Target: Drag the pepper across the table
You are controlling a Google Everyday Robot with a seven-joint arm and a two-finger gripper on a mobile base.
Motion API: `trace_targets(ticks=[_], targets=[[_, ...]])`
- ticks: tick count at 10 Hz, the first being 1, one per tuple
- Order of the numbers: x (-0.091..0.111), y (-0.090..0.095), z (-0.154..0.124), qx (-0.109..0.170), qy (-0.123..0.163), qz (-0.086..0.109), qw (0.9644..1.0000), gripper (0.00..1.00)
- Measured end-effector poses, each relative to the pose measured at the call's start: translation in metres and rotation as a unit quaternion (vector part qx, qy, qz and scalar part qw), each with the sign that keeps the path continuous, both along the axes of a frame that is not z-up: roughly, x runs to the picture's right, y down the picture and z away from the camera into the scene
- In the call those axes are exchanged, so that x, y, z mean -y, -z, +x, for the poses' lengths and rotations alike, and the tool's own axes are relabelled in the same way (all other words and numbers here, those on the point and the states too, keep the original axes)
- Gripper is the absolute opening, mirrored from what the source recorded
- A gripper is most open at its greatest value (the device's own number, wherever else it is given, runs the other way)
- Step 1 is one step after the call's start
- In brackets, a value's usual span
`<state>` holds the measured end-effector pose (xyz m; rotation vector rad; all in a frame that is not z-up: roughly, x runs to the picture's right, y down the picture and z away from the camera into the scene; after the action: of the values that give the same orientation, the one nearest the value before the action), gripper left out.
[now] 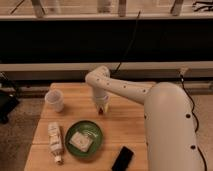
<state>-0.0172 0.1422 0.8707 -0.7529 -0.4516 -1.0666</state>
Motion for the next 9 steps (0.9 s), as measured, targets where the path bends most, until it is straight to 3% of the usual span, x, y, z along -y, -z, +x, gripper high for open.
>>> trace_targets(ticks=[7,9], targets=[[-0.007,0.029,0.018,0.012,-0.007,0.005,0.9999,0.00],[-0.011,0.033,0.026,0.019,-0.011,0.011,0.9997,0.06]])
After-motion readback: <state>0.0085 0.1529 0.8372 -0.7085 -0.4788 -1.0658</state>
